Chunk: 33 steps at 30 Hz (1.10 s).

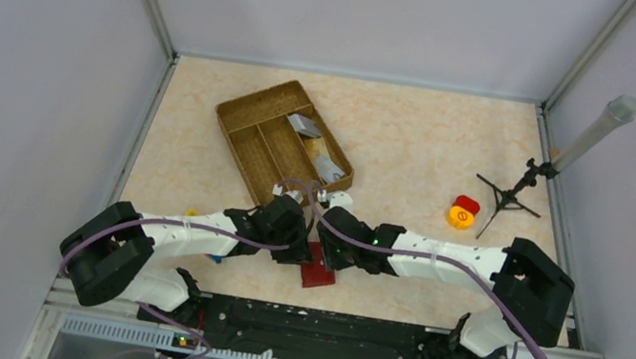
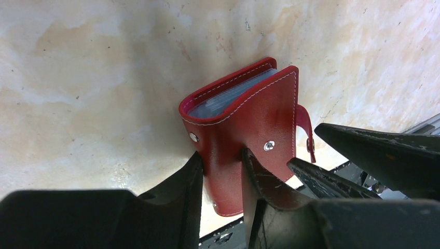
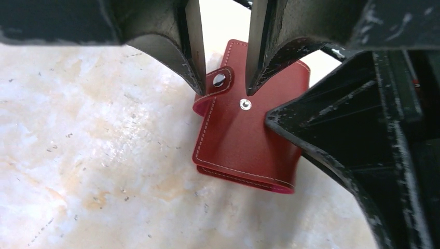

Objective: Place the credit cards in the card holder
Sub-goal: Close the card holder at the center of the board.

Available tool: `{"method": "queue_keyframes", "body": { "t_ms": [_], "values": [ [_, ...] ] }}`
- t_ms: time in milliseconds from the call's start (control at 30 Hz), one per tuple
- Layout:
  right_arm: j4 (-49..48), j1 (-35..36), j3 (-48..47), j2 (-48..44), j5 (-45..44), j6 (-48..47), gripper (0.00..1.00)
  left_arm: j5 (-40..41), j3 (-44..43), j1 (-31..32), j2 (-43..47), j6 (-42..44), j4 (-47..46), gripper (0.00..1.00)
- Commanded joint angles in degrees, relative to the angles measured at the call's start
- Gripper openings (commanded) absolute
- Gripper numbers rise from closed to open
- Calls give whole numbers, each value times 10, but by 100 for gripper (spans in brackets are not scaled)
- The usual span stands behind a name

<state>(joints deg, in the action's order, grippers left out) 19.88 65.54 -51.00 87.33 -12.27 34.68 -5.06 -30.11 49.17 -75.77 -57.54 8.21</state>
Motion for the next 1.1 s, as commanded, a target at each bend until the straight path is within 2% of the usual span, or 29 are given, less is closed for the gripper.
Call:
{"method": "queue_keyframes", "body": {
  "t_ms": [0, 233, 600, 800, 900, 1067],
  "values": [
    [32, 10, -30, 6, -27, 5, 32, 22, 25, 2, -22, 15, 54, 31],
    [38, 13, -33, 3, -30, 9, 22, 22, 25, 3, -23, 14, 54, 31],
    [49, 14, -39, -7, -35, 10, 26, 17, 25, 2, -29, 14, 50, 31],
    [54, 14, -39, -8, -36, 13, 15, 17, 25, 3, -28, 15, 50, 31],
    [54, 15, -40, -13, -35, 13, 15, 17, 26, 3, -30, 14, 49, 31],
    [56, 15, -43, -18, -34, 14, 22, 14, 25, 2, -33, 15, 46, 31]
  ]
}}
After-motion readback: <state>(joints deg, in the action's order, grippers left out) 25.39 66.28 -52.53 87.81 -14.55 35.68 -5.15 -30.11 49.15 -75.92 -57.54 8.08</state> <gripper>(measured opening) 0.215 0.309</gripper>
